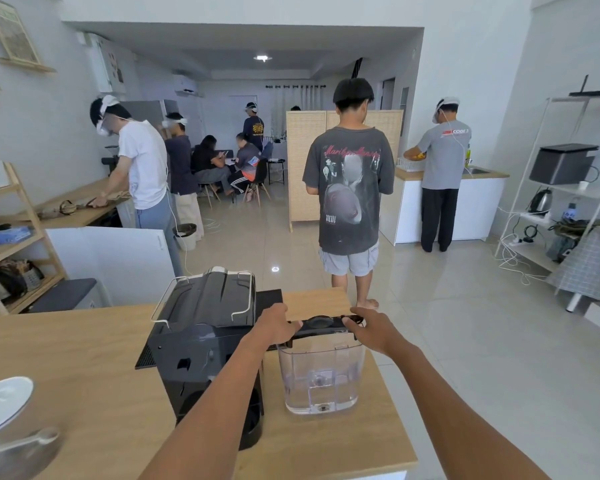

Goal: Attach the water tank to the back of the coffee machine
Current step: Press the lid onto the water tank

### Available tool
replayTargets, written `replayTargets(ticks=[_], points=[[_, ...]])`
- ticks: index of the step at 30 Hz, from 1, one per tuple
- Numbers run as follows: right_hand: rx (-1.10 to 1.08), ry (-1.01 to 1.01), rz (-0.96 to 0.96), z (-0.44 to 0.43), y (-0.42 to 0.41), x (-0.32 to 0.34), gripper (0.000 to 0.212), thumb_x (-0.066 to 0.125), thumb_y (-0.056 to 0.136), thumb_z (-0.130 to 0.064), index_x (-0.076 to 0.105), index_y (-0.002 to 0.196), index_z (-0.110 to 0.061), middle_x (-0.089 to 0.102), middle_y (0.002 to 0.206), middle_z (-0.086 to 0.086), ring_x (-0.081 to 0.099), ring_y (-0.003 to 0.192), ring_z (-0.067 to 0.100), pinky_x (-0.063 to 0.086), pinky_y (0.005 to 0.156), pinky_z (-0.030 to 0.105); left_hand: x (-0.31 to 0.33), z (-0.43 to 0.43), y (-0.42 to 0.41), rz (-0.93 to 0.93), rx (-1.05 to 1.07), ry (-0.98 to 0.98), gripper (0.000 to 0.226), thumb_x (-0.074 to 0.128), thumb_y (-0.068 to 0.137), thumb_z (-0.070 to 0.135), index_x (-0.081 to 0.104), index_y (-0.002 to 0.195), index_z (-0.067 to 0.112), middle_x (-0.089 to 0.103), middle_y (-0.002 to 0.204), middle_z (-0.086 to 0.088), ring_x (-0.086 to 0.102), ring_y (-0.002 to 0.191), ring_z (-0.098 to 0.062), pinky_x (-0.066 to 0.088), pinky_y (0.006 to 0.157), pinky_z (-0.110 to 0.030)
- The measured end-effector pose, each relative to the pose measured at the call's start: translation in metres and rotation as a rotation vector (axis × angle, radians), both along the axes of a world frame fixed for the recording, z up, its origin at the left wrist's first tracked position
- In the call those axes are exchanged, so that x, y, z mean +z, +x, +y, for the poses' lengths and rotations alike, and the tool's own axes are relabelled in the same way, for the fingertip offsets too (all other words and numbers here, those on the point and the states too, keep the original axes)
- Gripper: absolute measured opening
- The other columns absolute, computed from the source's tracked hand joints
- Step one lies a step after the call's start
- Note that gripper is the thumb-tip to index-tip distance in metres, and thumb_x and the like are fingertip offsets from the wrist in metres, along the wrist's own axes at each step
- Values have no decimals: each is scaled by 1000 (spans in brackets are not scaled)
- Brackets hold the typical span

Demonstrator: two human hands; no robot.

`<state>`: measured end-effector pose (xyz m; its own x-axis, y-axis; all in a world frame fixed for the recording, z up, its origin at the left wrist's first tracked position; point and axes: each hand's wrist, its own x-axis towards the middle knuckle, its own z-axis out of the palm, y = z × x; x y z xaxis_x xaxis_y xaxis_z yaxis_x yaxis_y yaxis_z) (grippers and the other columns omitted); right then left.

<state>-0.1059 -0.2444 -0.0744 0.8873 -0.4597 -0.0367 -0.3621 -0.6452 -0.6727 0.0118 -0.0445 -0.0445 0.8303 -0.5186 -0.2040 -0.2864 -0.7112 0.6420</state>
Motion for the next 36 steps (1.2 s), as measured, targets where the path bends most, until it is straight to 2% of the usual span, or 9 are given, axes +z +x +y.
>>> replayTargets(ticks=[2,4,9,12,15,18,24,30,36], points=[[-7,5,-74,1,-1,-2,44,53,101,-33,59,137,-9,70,123,12,65,113,27,43,89,27,-4,-3,3,17,99,-127,60,70,91,21,47,144,6,53,142,-16,58,125,-30,47,105,-32],[-34,30,-139,1,-1,-4,38,53,101,-27,62,135,-10,70,120,8,64,108,25,41,86,25,-7,-8,5,25,192,-241,49,72,86,11,57,133,10,59,132,-17,63,115,-31,55,97,-40],[-54,52,-228,0,-9,-6,39,60,96,-13,64,135,-15,59,112,-3,63,112,25,47,97,29,-13,-13,-8,-19,278,-328,43,73,81,3,66,122,16,56,124,-4,58,102,-20,48,72,-22],[-86,82,-283,0,-7,-6,45,66,92,-9,61,137,-12,62,121,3,61,117,25,47,106,36,-19,-6,-7,-52,273,-345,44,80,76,0,67,114,18,57,128,-9,58,109,-24,46,78,-23],[-95,86,-329,0,-2,-1,52,67,92,-7,54,143,-12,57,122,-2,55,116,18,42,101,27,-20,-1,-5,-181,201,-355,63,78,75,-3,55,128,21,58,122,-14,59,112,-31,49,86,-30],[-82,-16,-346,2,3,-2,48,65,94,-8,58,140,-14,64,124,8,59,115,24,42,94,25,-19,-2,-7,-307,90,-227,69,69,84,-4,47,145,19,53,123,-15,57,112,-31,45,91,-30],[-35,-232,-361,2,3,-2,31,61,98,-18,70,128,-23,69,110,8,65,99,25,54,77,37,-16,1,-14,-528,-41,-134,36,64,95,14,67,131,18,59,114,-11,63,103,-28,51,89,-33],[107,-454,-287,-8,-17,4,31,56,100,-30,69,128,-25,66,100,6,63,89,27,55,68,42,-7,19,-15,-709,-256,12,45,49,101,41,60,139,18,64,113,-5,65,101,-23,47,80,-30],[160,-475,-324,-16,-24,6,42,45,99,-53,74,118,-30,68,84,0,62,77,16,54,65,36,-7,23,-15,-743,-329,28,45,44,103,42,63,133,16,63,108,-5,56,105,-22,53,81,-37]])
